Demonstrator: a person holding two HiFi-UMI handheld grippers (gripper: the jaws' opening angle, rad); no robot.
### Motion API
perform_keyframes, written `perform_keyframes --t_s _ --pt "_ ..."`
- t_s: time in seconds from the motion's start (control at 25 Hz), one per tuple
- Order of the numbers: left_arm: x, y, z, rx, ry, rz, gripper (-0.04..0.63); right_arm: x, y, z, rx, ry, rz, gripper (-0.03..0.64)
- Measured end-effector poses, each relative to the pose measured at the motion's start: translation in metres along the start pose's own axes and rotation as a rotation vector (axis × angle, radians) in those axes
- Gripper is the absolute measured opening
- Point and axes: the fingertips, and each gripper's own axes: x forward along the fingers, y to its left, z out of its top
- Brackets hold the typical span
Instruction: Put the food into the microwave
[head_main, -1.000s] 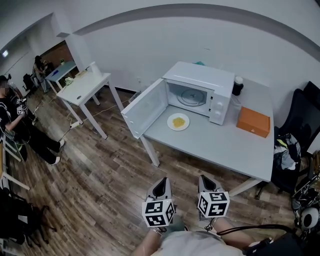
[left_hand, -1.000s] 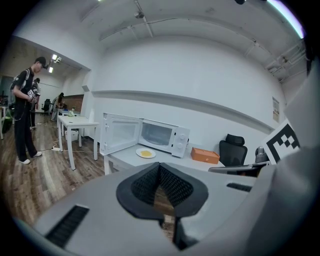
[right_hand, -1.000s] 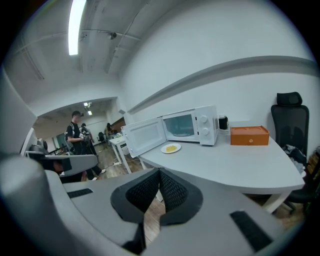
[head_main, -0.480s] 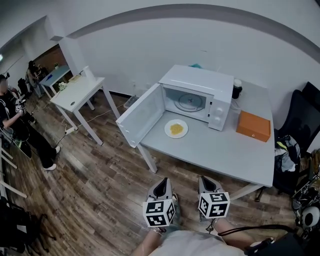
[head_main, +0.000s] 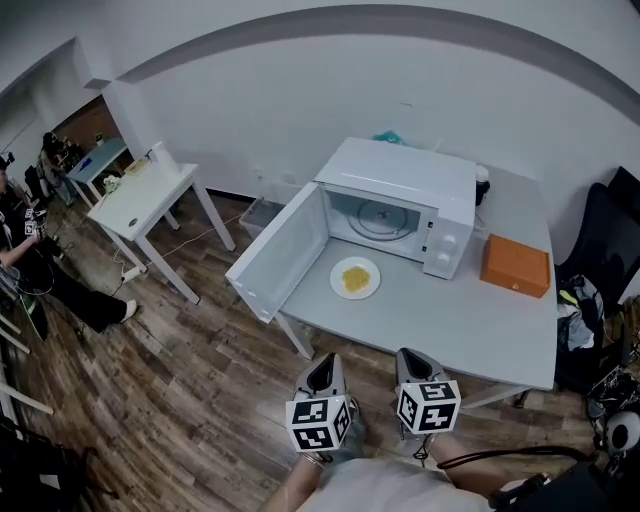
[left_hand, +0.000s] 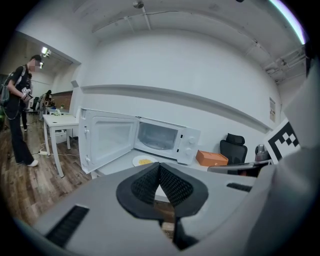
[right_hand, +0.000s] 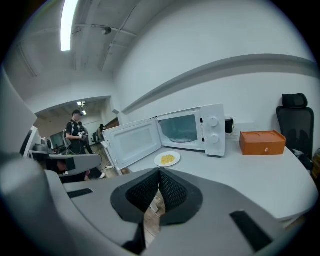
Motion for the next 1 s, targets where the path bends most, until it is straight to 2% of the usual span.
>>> perform_keyframes --t_s 1.0 --pt "0.1 0.072 0.051 -0.002 0.036 -0.021 0.003 0.126 0.008 0.063 0.024 0.012 -0.006 0.017"
